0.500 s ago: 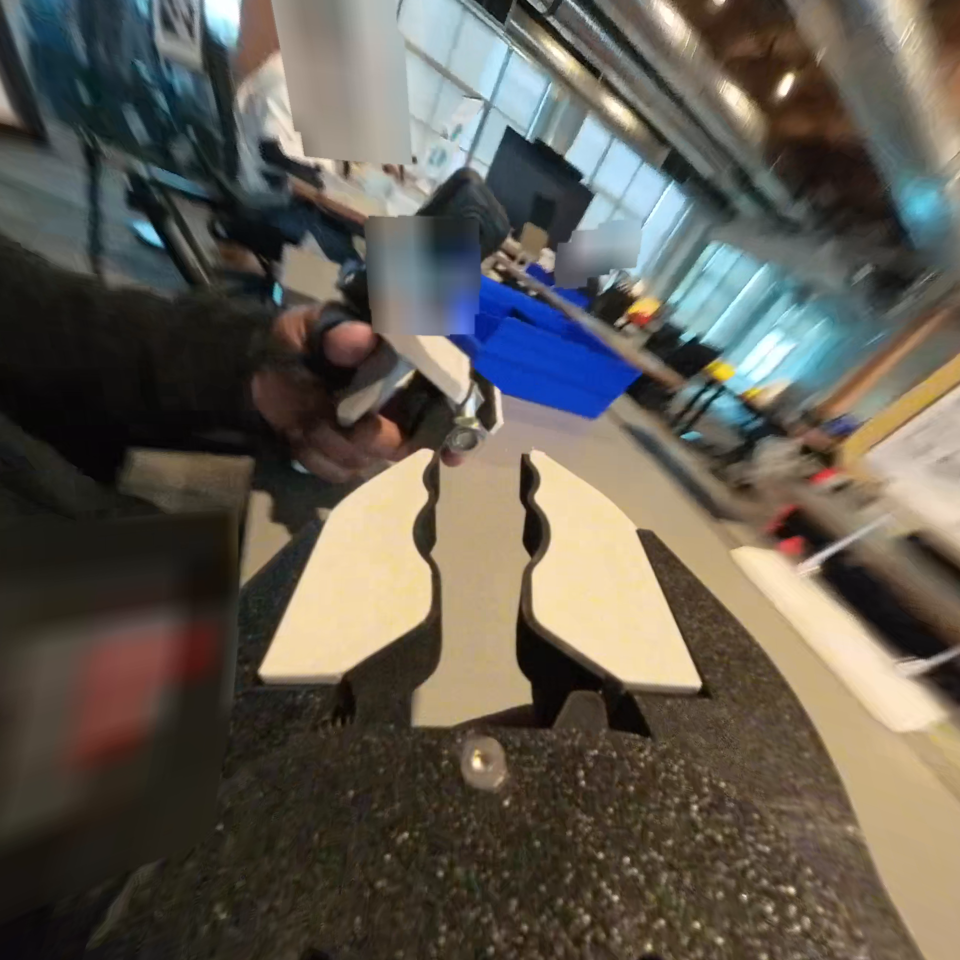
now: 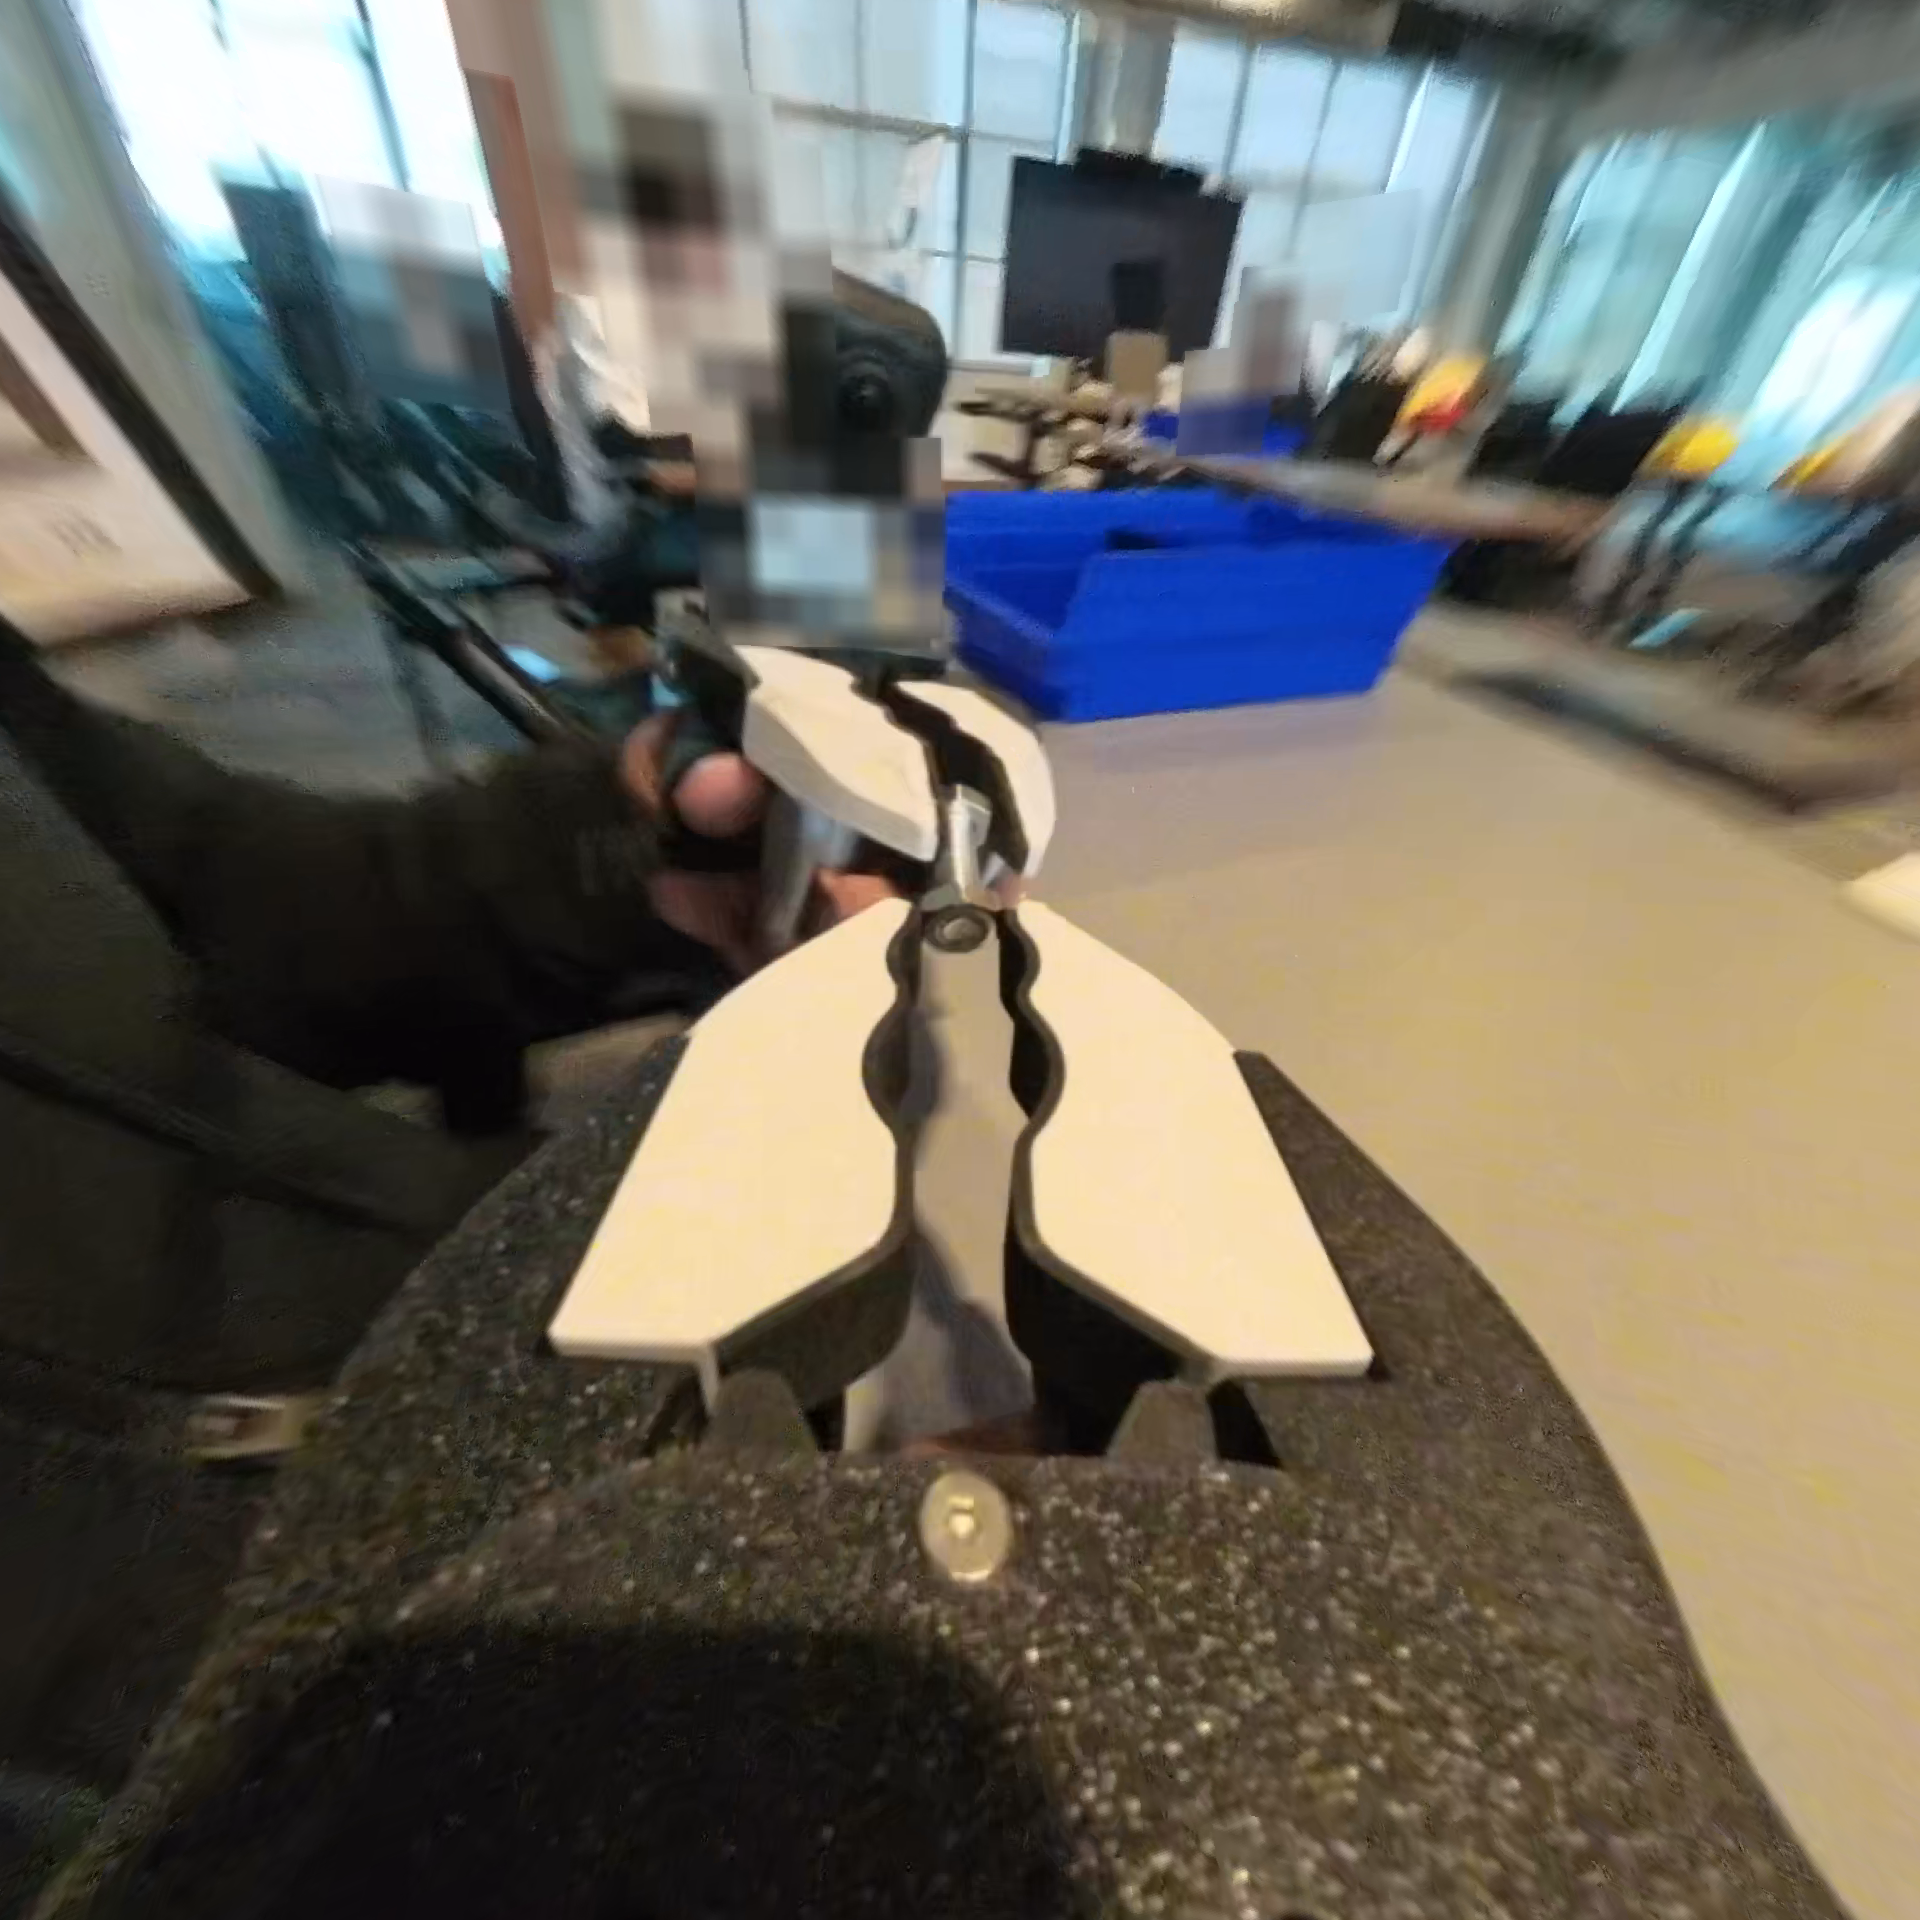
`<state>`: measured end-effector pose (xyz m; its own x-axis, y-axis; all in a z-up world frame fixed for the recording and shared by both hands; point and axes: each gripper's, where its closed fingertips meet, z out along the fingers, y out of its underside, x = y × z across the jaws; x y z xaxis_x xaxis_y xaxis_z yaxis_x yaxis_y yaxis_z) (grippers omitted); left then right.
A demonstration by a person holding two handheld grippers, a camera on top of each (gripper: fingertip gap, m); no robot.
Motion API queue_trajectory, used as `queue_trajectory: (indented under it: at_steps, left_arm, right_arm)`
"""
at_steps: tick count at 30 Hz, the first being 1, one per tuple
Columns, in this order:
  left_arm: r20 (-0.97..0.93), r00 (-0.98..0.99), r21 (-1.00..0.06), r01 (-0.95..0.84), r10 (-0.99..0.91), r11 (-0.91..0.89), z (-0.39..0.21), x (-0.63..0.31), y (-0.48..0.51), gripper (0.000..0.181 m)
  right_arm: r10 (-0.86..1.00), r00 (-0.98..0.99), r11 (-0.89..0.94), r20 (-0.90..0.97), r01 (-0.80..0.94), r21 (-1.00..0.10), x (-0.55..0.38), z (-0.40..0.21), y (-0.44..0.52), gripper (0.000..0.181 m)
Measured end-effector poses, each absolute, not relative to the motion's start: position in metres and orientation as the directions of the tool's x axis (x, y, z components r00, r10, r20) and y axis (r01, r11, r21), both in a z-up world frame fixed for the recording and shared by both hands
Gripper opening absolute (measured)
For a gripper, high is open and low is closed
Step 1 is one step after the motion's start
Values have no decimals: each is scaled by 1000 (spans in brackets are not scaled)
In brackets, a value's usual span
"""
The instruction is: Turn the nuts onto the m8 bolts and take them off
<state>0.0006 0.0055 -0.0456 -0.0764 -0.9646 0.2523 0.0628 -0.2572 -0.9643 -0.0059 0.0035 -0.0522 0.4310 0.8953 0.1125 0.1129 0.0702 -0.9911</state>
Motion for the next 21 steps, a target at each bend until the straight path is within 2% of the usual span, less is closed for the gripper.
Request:
queue_trajectory:
  at_steps: [2,3,5,7,10,12,14,18,21]
  left_arm:
    - [216,-66,-973,66,-974,-220,-44,0,5,15]
    - [222,-69,-970,80,-973,-228,-41,0,4,15]
    - [259,-72,-958,109,-963,-265,-38,1,6,15]
    - [305,-84,-941,126,-948,-314,-38,0,9,15]
    - [381,-128,-902,168,-916,-398,-32,-3,12,15]
    - [410,-140,-886,174,-901,-430,-32,-4,13,15]
    - [427,-144,-880,162,-893,-447,-34,-3,13,15]
    - [442,-164,-875,135,-882,-464,-36,0,9,15]
    - [428,-146,-888,114,-892,-445,-40,2,8,15]
  right_arm:
    - [921,320,-225,-223,-32,-974,-8,-52,1,14]
    - [911,256,-311,-325,-92,-946,-7,-49,1,14]
    - [915,201,-321,-349,-159,-933,-4,-44,2,19]
    - [936,266,-199,-232,-144,-969,-1,-41,4,24]
    - [892,436,126,123,21,-992,1,-42,8,27]
    - [789,502,309,353,172,-935,1,-44,11,26]
    - [698,521,416,491,262,-871,0,-44,11,25]
    - [642,535,467,549,294,-834,-3,-41,8,24]
    - [641,542,450,544,308,-838,-3,-43,11,14]
